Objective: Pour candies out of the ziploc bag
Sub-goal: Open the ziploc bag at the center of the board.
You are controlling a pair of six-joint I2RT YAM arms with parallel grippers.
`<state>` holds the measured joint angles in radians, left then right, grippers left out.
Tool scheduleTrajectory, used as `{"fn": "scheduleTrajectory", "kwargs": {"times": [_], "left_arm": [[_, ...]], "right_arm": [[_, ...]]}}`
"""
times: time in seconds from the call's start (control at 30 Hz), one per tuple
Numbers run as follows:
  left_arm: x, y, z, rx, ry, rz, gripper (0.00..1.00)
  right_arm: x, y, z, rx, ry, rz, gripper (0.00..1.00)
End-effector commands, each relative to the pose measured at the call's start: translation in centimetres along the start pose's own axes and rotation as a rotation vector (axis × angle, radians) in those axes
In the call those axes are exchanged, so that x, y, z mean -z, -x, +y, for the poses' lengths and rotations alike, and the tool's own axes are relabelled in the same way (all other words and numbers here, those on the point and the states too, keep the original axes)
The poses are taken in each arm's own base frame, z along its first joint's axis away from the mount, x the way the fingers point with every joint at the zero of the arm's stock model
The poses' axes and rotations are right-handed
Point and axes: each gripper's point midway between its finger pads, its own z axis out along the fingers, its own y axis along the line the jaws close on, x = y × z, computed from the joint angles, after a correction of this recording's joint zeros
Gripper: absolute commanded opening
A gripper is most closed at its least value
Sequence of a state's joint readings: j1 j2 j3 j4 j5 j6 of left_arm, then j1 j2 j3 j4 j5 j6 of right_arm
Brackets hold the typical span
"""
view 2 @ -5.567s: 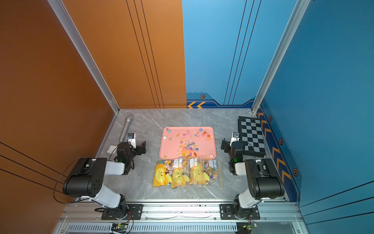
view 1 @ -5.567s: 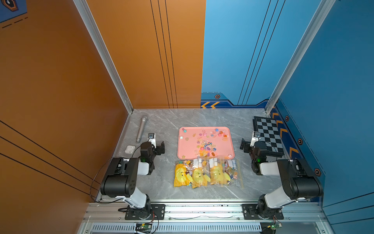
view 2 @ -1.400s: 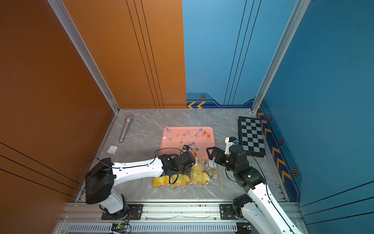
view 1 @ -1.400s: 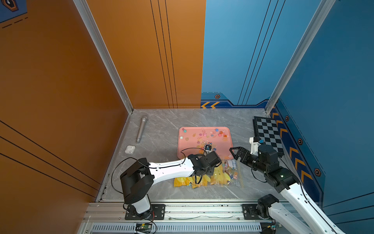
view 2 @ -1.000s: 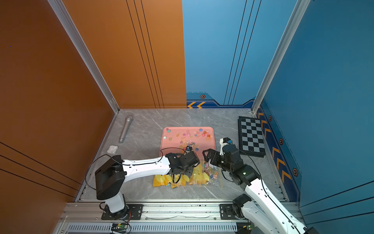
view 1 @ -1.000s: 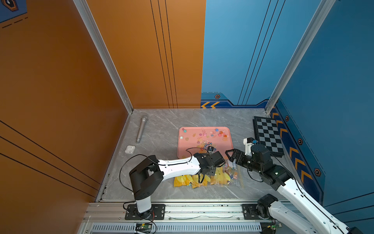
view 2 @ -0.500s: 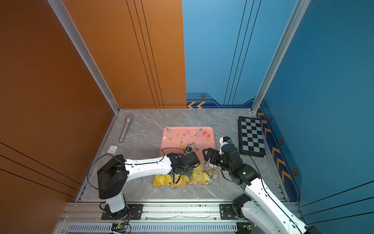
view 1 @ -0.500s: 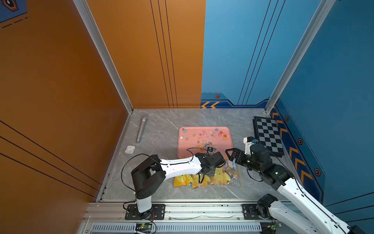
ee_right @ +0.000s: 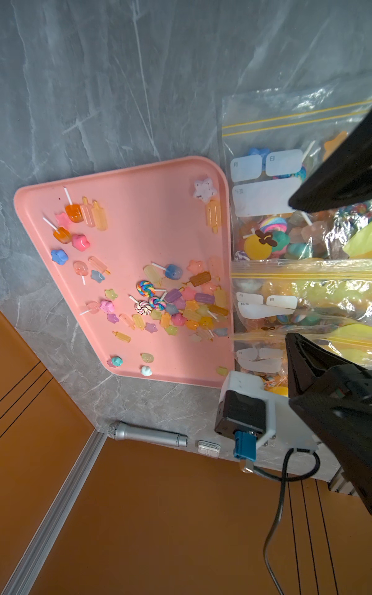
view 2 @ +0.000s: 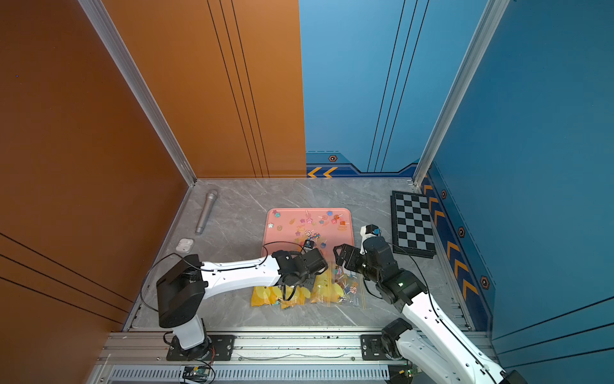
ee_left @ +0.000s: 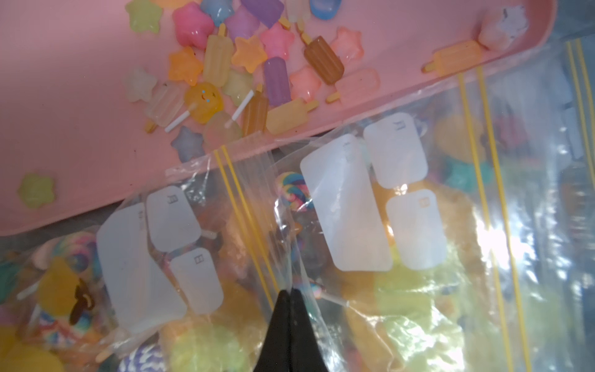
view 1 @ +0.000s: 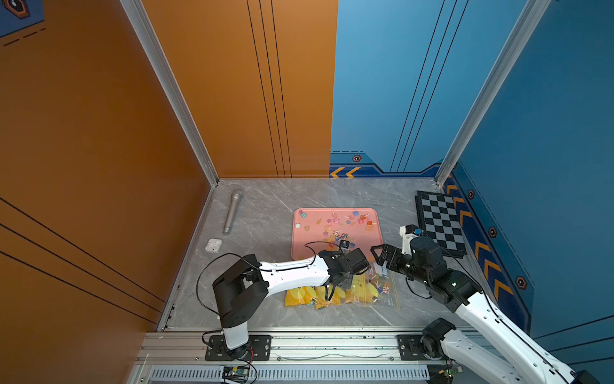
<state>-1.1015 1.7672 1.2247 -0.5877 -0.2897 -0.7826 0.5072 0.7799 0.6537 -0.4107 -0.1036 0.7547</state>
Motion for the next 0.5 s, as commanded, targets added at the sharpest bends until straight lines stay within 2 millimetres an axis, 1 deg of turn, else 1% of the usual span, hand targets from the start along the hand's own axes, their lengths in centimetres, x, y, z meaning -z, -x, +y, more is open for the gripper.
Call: {"fn": "scheduleTrajectory", "kwargs": {"times": [0.0,0.1,0.2,0.33,0.47], "left_arm": [[1.8,0.4,0.9,-0.021,0.013,-0.042,0.0],[2.5,0.7,1.2,-0.032,0.005,-0.062,0.0],[3.1,1.0,1.4,-0.028,-0.016,-0.087,0.0],[3.9,1.4,1.7,-0.005,-0.054,-0.127,0.0],[4.5,1.5,2.2,0.003,-0.075,-0.144,0.0]], "right_arm": [[0.2,-0.2,0.4,0.053,0.005,0.016,0.91],[-0.2,-0.9,1.0,0.08,0.03,0.056,0.91],[-1.1,-2.2,1.9,0.098,0.074,0.124,0.91],[-2.7,-4.4,3.7,0.122,0.148,0.237,0.9],[-3.8,-6.0,5.4,0.169,0.193,0.284,0.9]]}}
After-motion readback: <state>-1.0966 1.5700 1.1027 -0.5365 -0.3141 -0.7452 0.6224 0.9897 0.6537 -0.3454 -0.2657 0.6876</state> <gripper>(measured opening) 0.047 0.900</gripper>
